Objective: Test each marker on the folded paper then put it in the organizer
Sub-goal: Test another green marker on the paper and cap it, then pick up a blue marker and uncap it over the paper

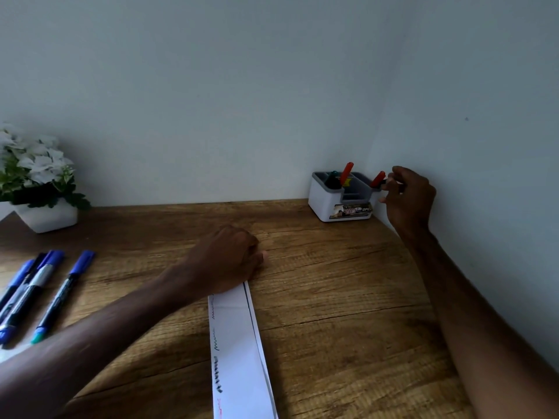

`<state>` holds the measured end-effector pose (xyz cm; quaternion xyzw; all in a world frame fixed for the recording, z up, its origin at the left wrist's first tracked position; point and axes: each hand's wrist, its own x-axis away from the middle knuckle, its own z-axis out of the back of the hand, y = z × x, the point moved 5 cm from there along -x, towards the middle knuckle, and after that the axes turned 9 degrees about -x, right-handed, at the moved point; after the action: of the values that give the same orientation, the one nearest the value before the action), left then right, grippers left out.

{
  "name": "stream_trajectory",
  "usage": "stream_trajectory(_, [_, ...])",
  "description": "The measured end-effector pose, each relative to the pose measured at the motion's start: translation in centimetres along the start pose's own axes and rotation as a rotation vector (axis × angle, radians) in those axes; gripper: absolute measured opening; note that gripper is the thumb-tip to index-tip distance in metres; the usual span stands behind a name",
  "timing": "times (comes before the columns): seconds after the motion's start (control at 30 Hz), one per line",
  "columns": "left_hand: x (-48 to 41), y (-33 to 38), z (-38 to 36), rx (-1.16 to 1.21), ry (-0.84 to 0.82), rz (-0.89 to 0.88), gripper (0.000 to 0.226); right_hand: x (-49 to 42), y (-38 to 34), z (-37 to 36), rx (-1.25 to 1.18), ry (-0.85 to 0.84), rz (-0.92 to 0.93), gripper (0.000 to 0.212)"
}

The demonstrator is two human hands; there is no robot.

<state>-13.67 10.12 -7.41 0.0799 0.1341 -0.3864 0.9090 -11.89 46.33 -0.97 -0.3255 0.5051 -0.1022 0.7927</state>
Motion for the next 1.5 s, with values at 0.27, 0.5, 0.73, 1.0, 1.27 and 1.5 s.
stream_trajectory(0.27, [0.1,0.1,0.2,-0.013,0.005,0.007,0.031,1.4,-2.5,0.8,-0.030,0.075,0.028,0.036])
stream_trajectory(0.5, [-0.2,-0.4,0.1,0.038,-0.047,0.020,0.031,4.9,-9.4,0.4,-0.090,0.070,0.205,0.014])
stream_trajectory(0.73, [1.4,-1.5,1.9,-0.006,-0.031,0.117,0.027,13.1,-18.2,-5.7,-0.238,-0.642,0.439,0.016])
stream_trajectory(1.0, [7.8,-3.7,4.8,-0.210,0.030,0.255,0.025,20.3,-22.2,-8.1,-0.257,-1.122,0.596,0.017])
stream_trajectory(1.27, [14.6,-6.8,5.0,-0.457,-0.192,0.637,0.067,20.6,-21.6,-8.6,-0.241,-1.149,0.576,0.014])
stream_trajectory(1.5, [17.7,-8.6,4.9,-0.222,-0.321,0.785,0.085,20.6,-21.5,-8.7,-0.237,-1.154,0.563,0.013])
